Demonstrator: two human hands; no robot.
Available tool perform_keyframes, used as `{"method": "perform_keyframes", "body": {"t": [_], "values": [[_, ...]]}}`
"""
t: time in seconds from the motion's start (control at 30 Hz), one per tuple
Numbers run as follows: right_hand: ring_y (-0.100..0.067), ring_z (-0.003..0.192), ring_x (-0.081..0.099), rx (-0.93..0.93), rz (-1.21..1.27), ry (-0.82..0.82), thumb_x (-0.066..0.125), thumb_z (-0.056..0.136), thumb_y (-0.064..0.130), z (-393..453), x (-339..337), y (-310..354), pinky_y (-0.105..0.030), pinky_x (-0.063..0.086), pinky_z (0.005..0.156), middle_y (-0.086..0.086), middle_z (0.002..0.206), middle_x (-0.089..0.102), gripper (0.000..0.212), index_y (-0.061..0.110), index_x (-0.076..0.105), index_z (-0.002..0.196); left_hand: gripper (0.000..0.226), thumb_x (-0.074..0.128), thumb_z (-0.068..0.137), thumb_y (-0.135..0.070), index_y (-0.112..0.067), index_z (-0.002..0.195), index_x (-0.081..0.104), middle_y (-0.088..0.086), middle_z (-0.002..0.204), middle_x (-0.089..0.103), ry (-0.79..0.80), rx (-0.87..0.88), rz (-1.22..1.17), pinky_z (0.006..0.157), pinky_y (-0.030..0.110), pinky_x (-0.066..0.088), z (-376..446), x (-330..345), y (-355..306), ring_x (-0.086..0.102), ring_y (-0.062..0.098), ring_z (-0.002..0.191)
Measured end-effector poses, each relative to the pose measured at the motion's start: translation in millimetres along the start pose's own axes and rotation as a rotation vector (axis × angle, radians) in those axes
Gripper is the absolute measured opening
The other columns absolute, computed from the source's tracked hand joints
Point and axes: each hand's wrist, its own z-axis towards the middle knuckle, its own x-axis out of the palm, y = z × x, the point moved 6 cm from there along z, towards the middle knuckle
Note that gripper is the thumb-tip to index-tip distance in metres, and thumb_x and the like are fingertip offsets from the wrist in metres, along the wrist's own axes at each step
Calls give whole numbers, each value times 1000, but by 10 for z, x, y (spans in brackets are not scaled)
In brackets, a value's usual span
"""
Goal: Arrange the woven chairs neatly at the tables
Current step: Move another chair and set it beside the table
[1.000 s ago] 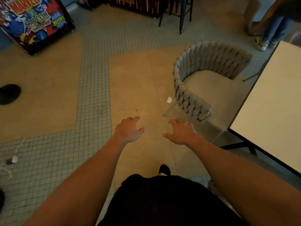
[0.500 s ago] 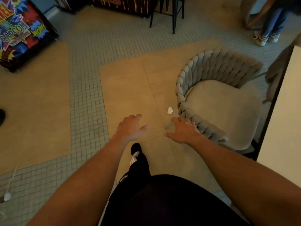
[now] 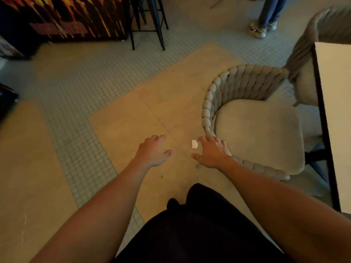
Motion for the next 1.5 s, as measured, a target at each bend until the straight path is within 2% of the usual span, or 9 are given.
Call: {"method": "perform_keyframes", "body": {"t": [0.3,0.53,0.73,0.9,1.23,1.5], "values": [[-31,140,39,179,80,-29,53,91,71,659,-319,-403,-55,30,115,-4,152,44,77,24,36,150,76,48,98,-60,-28,159,18,-2,164,19,85,171,52,116,48,29,1106,-496,-357,23,27,147],[-31,139,39,262,181,-49,51,89,72,940,-534,-689,-55,30,113,-5,147,48,73,23,43,142,79,50,94,-65,-30,158,20,-3,165,15,68,259,169,116,46,29,1765,-753,-708,20,25,148],[-32,140,39,372,241,-41,52,89,71,1091,-572,-900,-54,31,113,-6,150,45,76,23,40,147,82,51,92,-67,-30,158,20,0,165,15,117,409,287,118,46,26,2251,-897,-1097,18,26,149],[-32,144,35,515,349,-37,48,86,80,1222,-528,-1039,-55,27,116,-6,155,42,89,22,36,152,86,53,89,-69,-27,157,23,5,164,19,144,593,434,119,44,23,2716,-996,-1395,20,27,148],[-32,139,39,857,603,-114,49,85,82,1627,-557,-997,-55,29,114,-6,149,47,88,22,41,148,88,51,85,-76,-24,153,33,6,159,28,239,1008,715,121,51,16,3598,-1077,-1990,22,27,147],[-32,142,37,1095,765,-164,51,87,78,1767,-409,-766,-55,27,116,-9,152,45,85,20,40,148,91,52,83,-78,-25,154,32,8,159,29,300,1310,967,123,48,11,3789,-845,-2286,20,28,148]]}}
